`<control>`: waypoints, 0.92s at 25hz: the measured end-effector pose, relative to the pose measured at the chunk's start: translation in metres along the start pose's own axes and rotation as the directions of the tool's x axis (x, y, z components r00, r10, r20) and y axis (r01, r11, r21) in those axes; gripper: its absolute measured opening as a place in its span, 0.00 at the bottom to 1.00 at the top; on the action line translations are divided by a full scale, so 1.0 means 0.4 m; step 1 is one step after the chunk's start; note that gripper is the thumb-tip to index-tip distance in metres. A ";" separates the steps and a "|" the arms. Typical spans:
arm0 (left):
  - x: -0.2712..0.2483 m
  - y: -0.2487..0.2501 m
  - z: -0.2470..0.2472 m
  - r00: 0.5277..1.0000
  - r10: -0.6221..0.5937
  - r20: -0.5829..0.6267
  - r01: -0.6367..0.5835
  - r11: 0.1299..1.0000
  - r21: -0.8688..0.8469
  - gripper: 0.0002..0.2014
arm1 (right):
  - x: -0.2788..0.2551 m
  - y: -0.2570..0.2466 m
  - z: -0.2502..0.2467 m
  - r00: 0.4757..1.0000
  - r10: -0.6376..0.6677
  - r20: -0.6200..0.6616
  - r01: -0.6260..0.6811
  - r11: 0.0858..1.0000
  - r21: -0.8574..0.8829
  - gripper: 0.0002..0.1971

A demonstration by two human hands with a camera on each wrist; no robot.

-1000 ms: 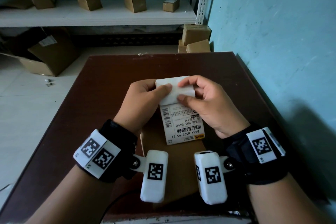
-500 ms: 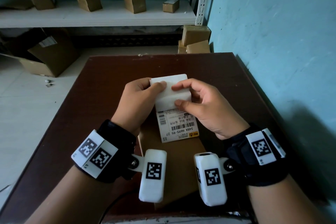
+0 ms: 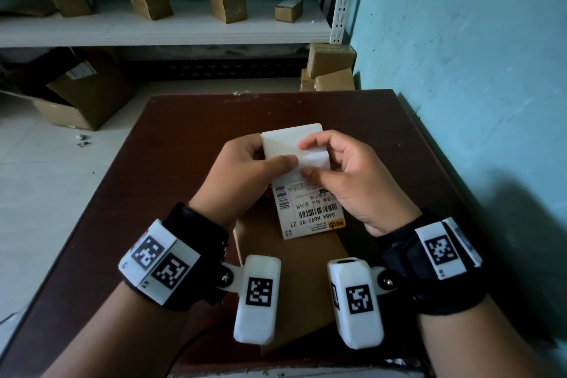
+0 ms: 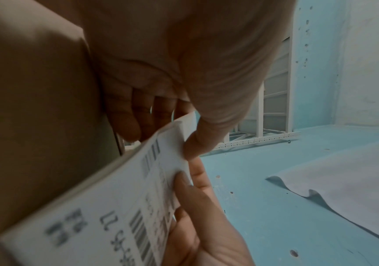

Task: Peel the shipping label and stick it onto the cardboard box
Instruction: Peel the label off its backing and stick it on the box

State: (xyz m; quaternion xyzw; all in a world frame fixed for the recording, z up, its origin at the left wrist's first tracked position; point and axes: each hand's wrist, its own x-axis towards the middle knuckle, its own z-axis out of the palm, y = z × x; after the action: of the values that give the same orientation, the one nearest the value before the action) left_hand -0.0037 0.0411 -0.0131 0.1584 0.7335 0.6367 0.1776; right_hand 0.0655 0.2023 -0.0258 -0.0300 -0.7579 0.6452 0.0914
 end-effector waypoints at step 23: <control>0.003 0.005 -0.021 0.997 -0.019 0.074 0.038 0.961 -0.273 0.23 | -0.003 -0.011 -0.010 1.000 0.017 0.007 -0.017 0.999 -0.044 0.20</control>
State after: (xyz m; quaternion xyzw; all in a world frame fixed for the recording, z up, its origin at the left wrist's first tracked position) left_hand -0.0087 0.0346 -0.0104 0.1442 0.6338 0.7234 0.2327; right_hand 0.0679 0.2052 -0.0211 -0.0361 -0.7720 0.6292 0.0823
